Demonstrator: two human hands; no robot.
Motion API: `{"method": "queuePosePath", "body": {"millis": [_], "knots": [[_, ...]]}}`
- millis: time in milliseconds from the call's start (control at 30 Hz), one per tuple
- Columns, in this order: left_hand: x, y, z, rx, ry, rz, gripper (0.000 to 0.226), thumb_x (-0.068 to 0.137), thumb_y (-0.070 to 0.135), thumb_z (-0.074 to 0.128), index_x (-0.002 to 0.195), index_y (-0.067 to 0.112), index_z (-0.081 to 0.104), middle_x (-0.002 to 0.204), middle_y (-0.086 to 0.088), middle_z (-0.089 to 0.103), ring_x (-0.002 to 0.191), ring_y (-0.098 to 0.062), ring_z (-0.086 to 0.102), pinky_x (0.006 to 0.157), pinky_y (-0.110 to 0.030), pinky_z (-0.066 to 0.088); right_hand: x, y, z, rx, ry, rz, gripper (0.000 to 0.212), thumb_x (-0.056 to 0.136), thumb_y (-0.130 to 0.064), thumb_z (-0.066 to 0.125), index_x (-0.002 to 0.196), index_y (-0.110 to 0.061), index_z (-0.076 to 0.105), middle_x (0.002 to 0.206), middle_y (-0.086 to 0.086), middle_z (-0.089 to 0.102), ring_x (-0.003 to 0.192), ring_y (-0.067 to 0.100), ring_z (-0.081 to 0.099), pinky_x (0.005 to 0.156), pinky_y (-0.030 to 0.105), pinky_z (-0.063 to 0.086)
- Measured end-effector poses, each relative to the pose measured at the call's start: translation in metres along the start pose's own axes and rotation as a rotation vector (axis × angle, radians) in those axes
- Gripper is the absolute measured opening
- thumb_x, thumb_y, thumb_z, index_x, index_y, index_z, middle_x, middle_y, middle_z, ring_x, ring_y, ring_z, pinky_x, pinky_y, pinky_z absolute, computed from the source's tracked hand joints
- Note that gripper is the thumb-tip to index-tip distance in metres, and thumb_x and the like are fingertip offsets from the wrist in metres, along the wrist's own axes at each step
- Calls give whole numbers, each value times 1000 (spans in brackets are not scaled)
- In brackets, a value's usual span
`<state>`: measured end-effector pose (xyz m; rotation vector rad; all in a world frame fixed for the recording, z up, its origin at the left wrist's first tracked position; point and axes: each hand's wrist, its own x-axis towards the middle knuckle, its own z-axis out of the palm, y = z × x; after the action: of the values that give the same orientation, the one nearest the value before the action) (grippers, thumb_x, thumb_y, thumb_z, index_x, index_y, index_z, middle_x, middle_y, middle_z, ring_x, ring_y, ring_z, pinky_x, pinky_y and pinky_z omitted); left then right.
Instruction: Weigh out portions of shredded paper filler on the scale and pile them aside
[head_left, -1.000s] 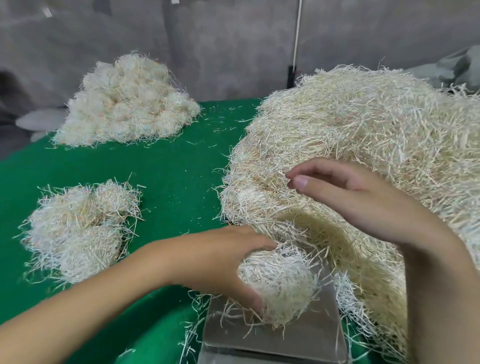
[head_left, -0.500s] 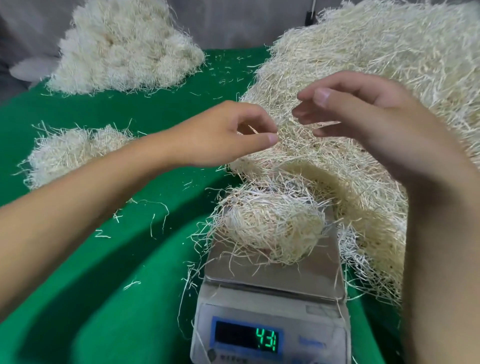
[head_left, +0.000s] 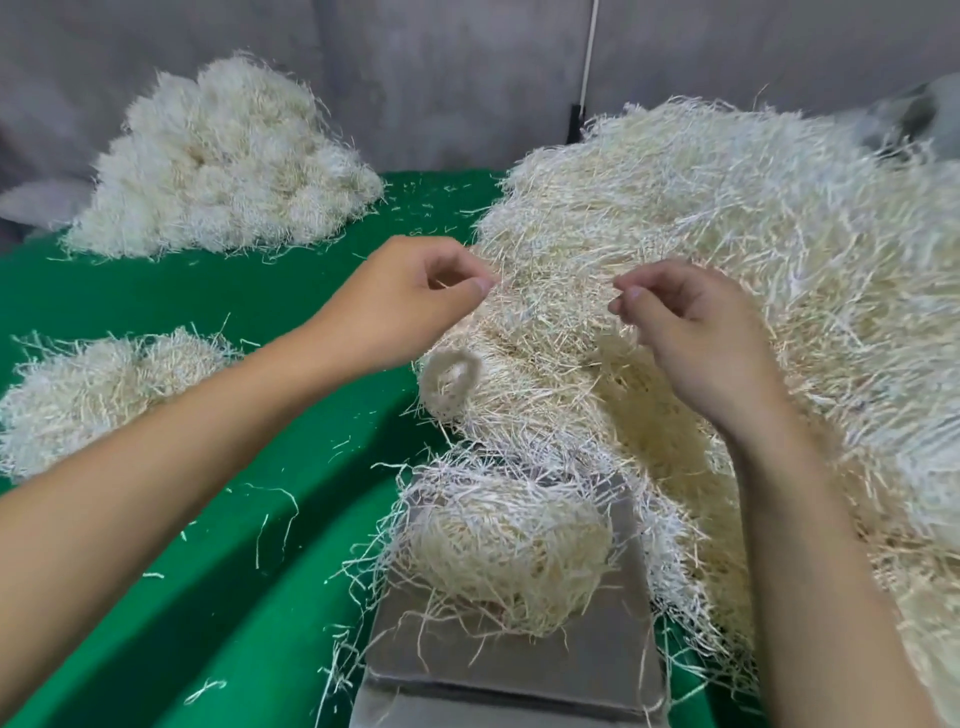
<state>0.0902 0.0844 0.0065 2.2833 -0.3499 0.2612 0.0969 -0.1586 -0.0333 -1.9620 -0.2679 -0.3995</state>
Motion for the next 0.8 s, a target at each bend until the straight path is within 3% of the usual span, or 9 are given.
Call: {"method": "queuePosePath", "body": {"millis": [100,200,267,367,433,533,600,700,800], "knots": [[8,-5,-4,59,36,-14,6,92,29,66,92,28,72,89,17,72,82,6,65,72,-7,47,6,10,0,-68,64,-34,17,98,-21,55,105,-32,65,92,-14,71,78,-1,68,72,35,59],[17,-7,5,154,-71,-50,10,89,34,68,99,31,69,94,17,70,81,2,65,72,-19,50,11,20,8,-253,14,-78,24,97,-20,57,118,-28,64,113,-13,69,80,-1,67,72,23,56],[26,-7,19,292,-191,-51,30,87,41,70,114,32,62,109,17,65,87,-1,62,74,-22,47,11,26,16,-446,-53,-81,36,96,-19,59,131,-27,56,130,-8,62,86,-3,63,75,15,54],[43,-9,40,498,-296,-7,62,84,47,71,138,31,45,133,8,55,110,-9,56,95,-31,48,9,35,26,-603,-160,-64,54,93,-18,63,142,-30,44,142,-4,51,108,7,62,95,27,51],[52,-12,51,550,-297,14,72,82,46,73,143,29,39,140,5,51,120,-14,53,103,-38,45,8,41,30,-655,-177,-68,48,92,-18,64,136,-29,49,126,-6,60,103,7,63,89,21,51],[58,-13,63,620,-273,57,64,82,42,75,135,23,45,131,2,55,114,-14,53,96,-32,46,8,43,30,-703,-141,-63,16,96,-14,60,89,-29,57,81,-14,59,67,-4,56,54,10,44],[56,-11,67,661,-211,125,59,81,42,74,131,23,48,128,3,54,115,-14,50,96,-29,43,9,39,29,-632,-122,-66,15,95,-15,60,92,-28,63,72,-17,55,58,-8,51,45,9,38],[50,-2,66,595,-147,225,61,84,40,68,140,28,44,141,7,45,129,-13,40,112,-35,32,10,27,26,-489,-48,-124,26,94,-17,61,117,-25,68,87,-15,67,49,-8,50,49,10,44],[44,10,56,544,-51,387,40,89,42,55,126,28,61,131,11,58,121,-10,48,110,-32,32,9,11,24,-322,3,-183,27,93,-22,60,119,-28,67,99,-27,60,68,-10,58,72,16,53]]}}
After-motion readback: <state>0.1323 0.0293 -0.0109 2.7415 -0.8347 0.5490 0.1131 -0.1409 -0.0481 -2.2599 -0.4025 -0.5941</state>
